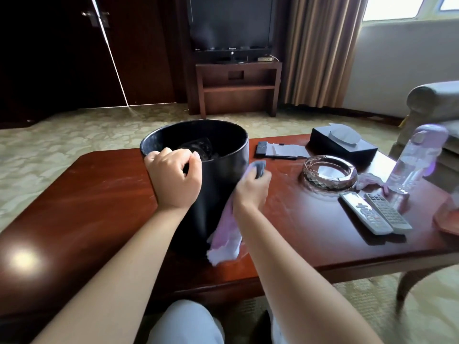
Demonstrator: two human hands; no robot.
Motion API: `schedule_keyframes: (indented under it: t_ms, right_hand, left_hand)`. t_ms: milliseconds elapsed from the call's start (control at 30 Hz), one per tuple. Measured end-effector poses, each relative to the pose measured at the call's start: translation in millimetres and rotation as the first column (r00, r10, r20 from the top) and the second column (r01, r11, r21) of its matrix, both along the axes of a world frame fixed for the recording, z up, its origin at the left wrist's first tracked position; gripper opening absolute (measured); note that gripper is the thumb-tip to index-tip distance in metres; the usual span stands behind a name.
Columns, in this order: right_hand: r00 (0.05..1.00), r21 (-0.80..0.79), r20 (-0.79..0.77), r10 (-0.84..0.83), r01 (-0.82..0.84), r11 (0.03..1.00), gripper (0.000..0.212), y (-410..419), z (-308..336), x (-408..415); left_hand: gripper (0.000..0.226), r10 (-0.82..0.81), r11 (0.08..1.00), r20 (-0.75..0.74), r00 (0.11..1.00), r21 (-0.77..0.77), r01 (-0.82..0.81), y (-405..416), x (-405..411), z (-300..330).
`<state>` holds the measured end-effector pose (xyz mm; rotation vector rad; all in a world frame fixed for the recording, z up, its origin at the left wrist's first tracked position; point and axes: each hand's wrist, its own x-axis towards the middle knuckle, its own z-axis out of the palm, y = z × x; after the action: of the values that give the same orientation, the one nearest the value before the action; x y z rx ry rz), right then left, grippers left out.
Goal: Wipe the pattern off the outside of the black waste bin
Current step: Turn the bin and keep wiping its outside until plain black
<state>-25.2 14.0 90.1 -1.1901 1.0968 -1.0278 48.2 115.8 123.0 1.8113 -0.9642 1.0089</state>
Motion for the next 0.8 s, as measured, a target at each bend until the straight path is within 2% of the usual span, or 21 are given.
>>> schedule_keyframes:
  t_ms: [133,200,333,433,500,567,633,733,800]
  right_hand:
    - [0.946,0.229,-0.288,0.15,-0.084,0.97,0.029,13,-80,-13]
    - [0.908,0.253,-0.377,0.185,-0.091,0.963,0.028,22,-98,-16]
    - [0.887,0.218,-0.421,0.19,-0.105,0.97,0.029,43,-96,-22]
    - [0.9,0.117,-0.362,0.243,-0.214,0.97,0.034,73,-99,-26]
    - [0.899,0.086,-0.363,0.245,-0.23,0.969,0.037,67,-100,-28]
    - [0.82,0.021,-0.501,0.277,-0.309,0.951,0.042,35,-103,-26]
    - [0.689,-0.015,-0.643,0.334,-0.447,0.894,0.047,-3,-105,-21]
    - [0.553,-0.012,-0.747,0.369,-0.565,0.825,0.046,-32,-104,-19]
    - [0.518,-0.027,-0.782,0.347,-0.584,0.811,0.039,-23,-101,-26]
  left_hand:
    - [0.041,0.011,1.0,0.019,1.0,-0.001,-0.011,-1,0,0]
    - [0.041,0.003,1.0,0.023,1.0,0.004,-0.003,-1,0,0]
    - [0.041,-0.002,1.0,0.046,0.999,0.003,0.001,0,0,0]
    - [0.041,0.013,1.0,0.057,0.998,-0.018,-0.012,-1,0,-1]
    - [0.041,0.013,1.0,0.058,0.998,-0.021,-0.011,-1,1,-1]
    - [0.039,0.001,1.0,0.064,0.998,-0.011,0.0,0,1,0]
    - [0.038,-0.008,1.0,0.071,0.997,-0.012,0.009,1,1,0]
    - [0.038,-0.007,1.0,0.088,0.996,-0.02,0.008,-1,1,-1]
    - [0.037,0.026,0.999,0.109,0.994,-0.031,-0.023,-2,1,-1]
